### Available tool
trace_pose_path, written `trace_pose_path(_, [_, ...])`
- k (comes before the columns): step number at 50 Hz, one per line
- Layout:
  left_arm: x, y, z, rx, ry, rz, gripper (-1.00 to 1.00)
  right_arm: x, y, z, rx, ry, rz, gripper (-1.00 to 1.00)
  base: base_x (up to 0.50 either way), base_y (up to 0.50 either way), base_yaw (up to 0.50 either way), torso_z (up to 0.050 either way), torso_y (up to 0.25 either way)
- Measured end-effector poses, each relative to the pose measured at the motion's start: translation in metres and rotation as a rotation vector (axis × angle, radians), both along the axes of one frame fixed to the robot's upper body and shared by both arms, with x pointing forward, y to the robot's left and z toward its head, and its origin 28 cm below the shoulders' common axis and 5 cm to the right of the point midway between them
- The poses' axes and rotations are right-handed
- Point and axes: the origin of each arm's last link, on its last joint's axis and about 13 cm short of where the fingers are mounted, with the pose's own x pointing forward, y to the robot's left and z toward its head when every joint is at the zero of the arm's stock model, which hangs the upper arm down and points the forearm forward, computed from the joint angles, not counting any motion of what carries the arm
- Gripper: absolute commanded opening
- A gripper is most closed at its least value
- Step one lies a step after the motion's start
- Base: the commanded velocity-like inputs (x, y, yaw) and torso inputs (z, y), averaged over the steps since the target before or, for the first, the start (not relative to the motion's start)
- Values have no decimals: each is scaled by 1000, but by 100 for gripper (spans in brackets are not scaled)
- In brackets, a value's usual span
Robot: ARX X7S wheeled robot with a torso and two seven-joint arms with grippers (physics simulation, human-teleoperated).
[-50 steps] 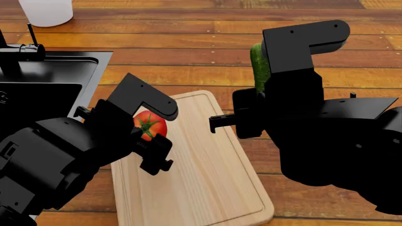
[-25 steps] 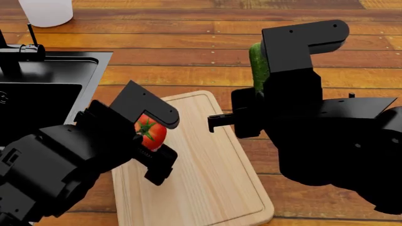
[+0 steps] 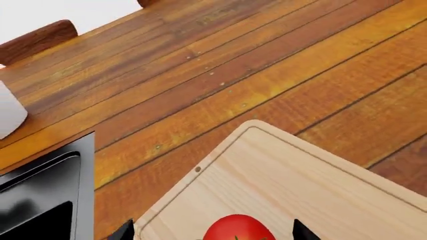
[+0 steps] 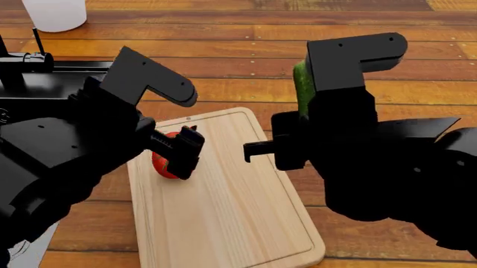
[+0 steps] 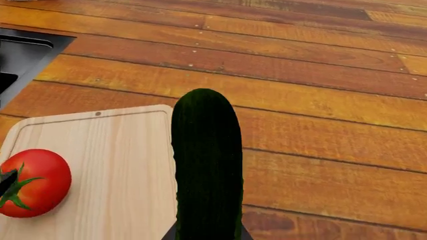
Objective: Pick the vegetables from the sink and place them on the cutting board.
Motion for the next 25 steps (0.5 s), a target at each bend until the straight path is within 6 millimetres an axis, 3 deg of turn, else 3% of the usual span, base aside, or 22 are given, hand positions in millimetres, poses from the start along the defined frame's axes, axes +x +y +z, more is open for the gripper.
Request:
trace_pose_path(9, [-11, 7, 22, -89, -112, 42, 100, 4, 6, 6, 35, 109, 29, -100, 0, 0, 0, 0, 0])
trace_pose_path(25, [-24, 25, 42, -206, -231, 145, 100, 24, 20, 24, 64, 385, 76, -100, 0, 0, 0, 0, 0])
